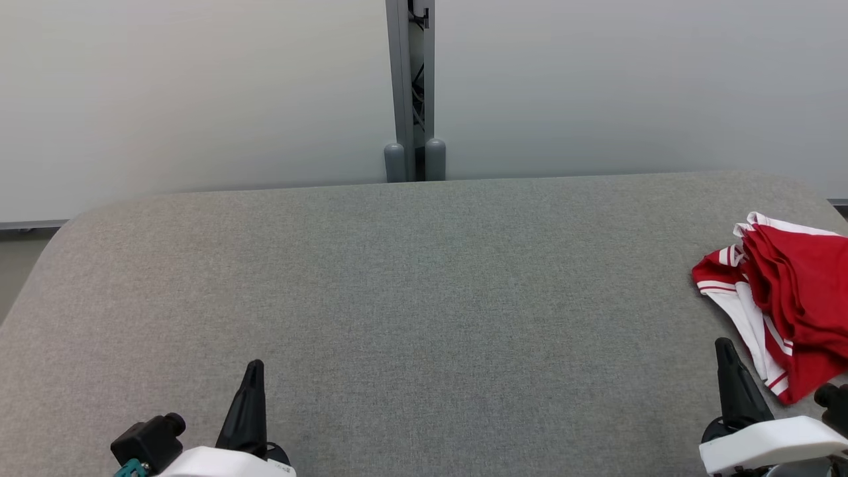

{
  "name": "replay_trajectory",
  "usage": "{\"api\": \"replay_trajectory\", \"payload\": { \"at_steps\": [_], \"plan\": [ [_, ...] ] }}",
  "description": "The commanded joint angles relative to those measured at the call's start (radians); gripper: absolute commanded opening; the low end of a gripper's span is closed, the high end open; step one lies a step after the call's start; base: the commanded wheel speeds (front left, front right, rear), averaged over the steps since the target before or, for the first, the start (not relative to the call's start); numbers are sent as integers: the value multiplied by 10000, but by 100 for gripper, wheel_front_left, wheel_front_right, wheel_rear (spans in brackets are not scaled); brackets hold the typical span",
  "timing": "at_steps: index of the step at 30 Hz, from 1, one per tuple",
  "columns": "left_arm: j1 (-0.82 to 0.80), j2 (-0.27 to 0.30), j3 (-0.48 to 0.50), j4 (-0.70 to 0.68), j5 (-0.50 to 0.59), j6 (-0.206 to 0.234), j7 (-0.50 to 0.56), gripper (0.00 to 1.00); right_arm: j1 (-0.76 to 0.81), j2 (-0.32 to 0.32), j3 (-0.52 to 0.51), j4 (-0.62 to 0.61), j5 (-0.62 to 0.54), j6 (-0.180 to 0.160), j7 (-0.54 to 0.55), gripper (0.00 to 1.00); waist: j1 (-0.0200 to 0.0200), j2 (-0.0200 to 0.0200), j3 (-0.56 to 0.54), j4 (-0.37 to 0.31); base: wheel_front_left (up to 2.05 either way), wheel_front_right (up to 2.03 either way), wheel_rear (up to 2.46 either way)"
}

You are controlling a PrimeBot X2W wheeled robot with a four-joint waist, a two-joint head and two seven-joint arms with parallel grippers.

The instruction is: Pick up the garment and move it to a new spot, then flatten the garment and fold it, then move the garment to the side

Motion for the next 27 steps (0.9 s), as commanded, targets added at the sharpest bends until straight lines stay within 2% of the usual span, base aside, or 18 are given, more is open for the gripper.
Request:
{"api": "replay_trajectory", "payload": {
  "at_steps": [1,27],
  "plan": [
    [-334,49,58,-121,-248,-112,43,0,-296,-81,-107,-178,287,-1,74,0,0,0,3,0,0,0,0],
    [-1000,69,208,119,-3583,-478,672,0,-409,-118,-950,-268,3801,-1,1278,0,0,0,140,-11,0,0,0]
  ]
}}
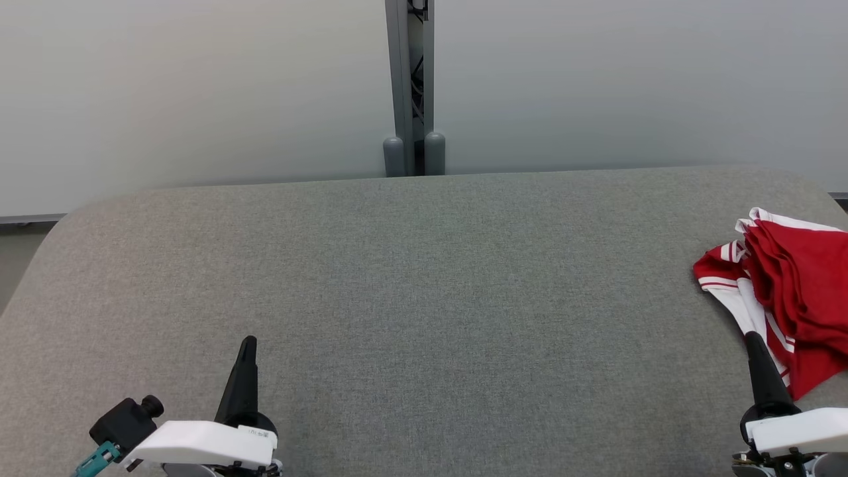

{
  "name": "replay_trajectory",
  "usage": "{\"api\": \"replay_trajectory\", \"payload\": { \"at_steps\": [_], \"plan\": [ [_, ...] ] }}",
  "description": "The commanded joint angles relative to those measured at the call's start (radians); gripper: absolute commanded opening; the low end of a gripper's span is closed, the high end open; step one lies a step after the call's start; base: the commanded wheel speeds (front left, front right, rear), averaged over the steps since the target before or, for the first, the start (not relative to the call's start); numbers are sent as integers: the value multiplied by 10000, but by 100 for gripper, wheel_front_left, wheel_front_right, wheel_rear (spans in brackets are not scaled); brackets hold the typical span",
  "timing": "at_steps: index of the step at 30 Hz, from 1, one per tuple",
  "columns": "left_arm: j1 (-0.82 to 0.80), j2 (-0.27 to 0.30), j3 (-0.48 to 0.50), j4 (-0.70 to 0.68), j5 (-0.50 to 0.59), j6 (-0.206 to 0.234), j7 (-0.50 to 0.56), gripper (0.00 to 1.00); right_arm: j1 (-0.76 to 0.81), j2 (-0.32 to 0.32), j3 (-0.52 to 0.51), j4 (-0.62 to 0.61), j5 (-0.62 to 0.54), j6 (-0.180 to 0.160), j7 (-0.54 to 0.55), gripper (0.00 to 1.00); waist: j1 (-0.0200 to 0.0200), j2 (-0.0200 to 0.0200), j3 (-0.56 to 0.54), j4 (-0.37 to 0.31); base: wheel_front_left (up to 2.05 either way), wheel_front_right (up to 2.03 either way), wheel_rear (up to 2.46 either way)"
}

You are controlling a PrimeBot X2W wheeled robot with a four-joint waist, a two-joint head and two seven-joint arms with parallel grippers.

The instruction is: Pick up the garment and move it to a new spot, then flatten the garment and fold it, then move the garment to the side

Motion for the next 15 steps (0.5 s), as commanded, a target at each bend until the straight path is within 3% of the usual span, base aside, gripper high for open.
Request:
{"api": "replay_trajectory", "payload": {
  "at_steps": [1,15],
  "plan": [
    [-359,57,59,-61,-367,-87,66,0,-233,-95,-120,-159,379,1,133,0,0,0,10,-1,0,0,0],
    [-609,63,127,46,-1713,-242,322,0,-281,-112,-466,-194,1809,1,628,0,0,0,78,-6,0,0,0]
  ]
}}
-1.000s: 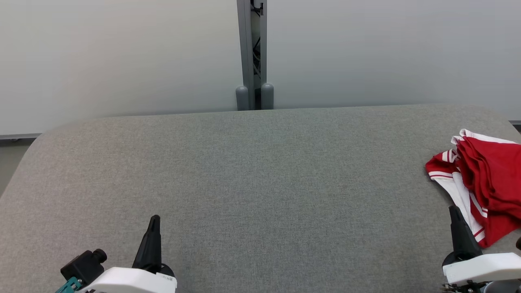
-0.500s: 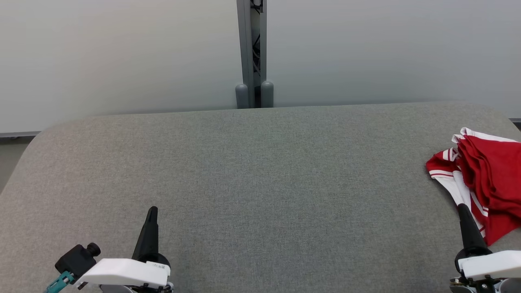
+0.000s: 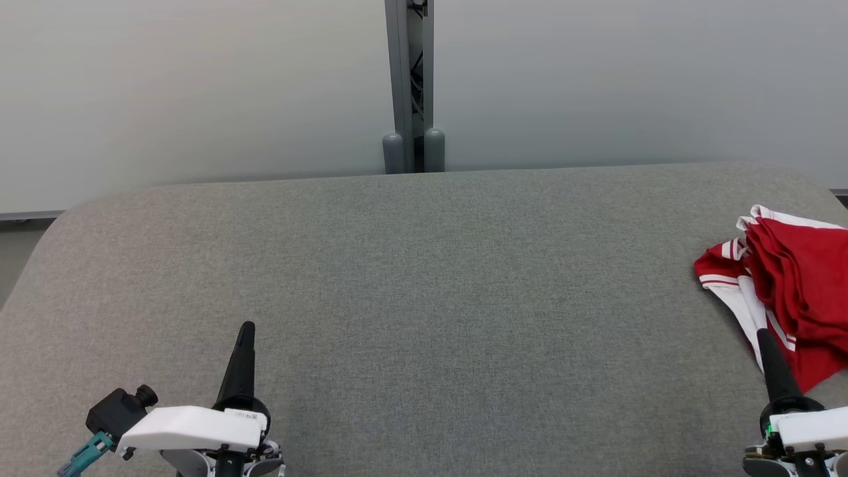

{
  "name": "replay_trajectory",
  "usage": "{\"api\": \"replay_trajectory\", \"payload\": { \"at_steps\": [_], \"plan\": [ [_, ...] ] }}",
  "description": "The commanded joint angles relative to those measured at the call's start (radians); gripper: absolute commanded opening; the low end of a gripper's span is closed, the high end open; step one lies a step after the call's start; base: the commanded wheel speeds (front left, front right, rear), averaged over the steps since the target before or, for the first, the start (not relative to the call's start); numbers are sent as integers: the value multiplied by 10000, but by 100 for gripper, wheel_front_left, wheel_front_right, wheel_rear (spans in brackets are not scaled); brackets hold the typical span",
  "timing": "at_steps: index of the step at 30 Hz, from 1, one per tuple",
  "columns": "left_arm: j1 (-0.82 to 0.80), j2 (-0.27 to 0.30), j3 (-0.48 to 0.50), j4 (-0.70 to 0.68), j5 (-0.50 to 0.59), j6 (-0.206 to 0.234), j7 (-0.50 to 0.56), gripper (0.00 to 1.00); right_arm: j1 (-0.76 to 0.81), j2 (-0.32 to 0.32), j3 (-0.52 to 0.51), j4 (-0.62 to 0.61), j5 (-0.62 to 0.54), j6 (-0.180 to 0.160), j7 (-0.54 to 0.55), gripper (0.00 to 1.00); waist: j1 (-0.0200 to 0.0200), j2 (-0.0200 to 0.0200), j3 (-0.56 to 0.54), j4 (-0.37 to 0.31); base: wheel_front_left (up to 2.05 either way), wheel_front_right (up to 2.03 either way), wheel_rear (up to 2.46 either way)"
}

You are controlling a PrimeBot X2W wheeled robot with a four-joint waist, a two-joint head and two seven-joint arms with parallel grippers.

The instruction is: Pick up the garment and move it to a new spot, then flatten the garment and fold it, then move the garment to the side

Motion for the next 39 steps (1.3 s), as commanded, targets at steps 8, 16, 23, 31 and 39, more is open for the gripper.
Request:
{"api": "replay_trajectory", "payload": {
  "at_steps": [8,16,23,31,39],
  "plan": [
    [-406,63,98,4,-873,-158,160,0,-222,-107,-258,-157,944,1,328,0,0,-1,42,-3,0,0,0],
    [-545,67,128,61,-1584,-229,293,0,-254,-114,-441,-175,1697,1,571,0,0,-1,84,-6,0,0,0],
    [-643,69,155,109,-2164,-290,401,0,-263,-119,-585,-178,2312,1,791,0,0,-1,120,-9,0,0,0],
    [-770,73,186,160,-2788,-368,530,0,-276,-125,-747,-191,2975,1,1019,0,0,-1,162,-13,0,0,0],
    [-890,75,215,214,-3371,-428,637,0,-301,-132,-893,-200,3597,1,1235,0,0,-1,204,-16,0,0,0]
  ]
}}
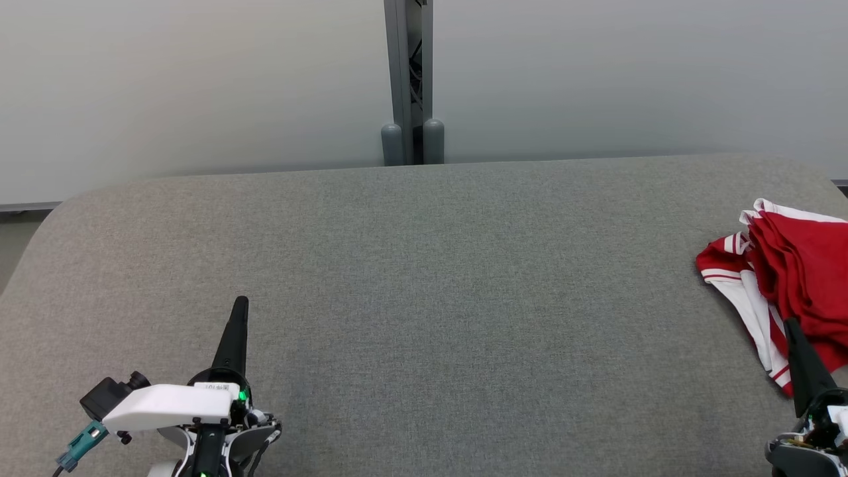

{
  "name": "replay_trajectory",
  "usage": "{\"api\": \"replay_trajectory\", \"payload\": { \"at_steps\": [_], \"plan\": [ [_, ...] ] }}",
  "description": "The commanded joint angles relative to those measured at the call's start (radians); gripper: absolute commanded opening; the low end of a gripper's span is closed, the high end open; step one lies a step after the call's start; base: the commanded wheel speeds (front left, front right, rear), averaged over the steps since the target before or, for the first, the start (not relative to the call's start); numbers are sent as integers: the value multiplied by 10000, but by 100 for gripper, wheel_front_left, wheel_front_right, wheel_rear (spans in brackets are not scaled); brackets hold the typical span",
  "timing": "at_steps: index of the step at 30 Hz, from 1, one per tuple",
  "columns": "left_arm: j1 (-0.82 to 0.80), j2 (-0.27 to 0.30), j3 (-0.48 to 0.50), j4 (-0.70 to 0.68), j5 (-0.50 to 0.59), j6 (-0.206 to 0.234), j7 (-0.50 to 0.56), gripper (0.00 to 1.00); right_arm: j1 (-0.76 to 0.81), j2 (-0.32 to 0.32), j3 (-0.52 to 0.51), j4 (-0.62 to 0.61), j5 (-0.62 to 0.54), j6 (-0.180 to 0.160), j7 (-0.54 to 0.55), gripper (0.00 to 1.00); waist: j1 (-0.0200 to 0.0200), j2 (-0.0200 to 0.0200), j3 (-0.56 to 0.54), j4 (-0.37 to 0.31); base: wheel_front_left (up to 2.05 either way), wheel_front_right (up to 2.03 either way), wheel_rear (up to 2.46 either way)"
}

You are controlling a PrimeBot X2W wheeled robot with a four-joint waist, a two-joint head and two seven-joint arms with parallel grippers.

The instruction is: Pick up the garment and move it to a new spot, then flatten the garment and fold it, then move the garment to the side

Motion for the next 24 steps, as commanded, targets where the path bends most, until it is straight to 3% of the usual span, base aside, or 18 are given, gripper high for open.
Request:
{"api": "replay_trajectory", "payload": {
  "at_steps": [1,24],
  "plan": [
    [-252,62,62,2,-208,-81,47,0,-151,-94,-73,-69,248,1,115,0,-1,0,7,0,0,0,0],
    [-423,69,109,97,-1390,-224,289,0,-159,-106,-366,-88,1493,0,527,0,-1,0,104,-8,0,0,0]
  ]
}}
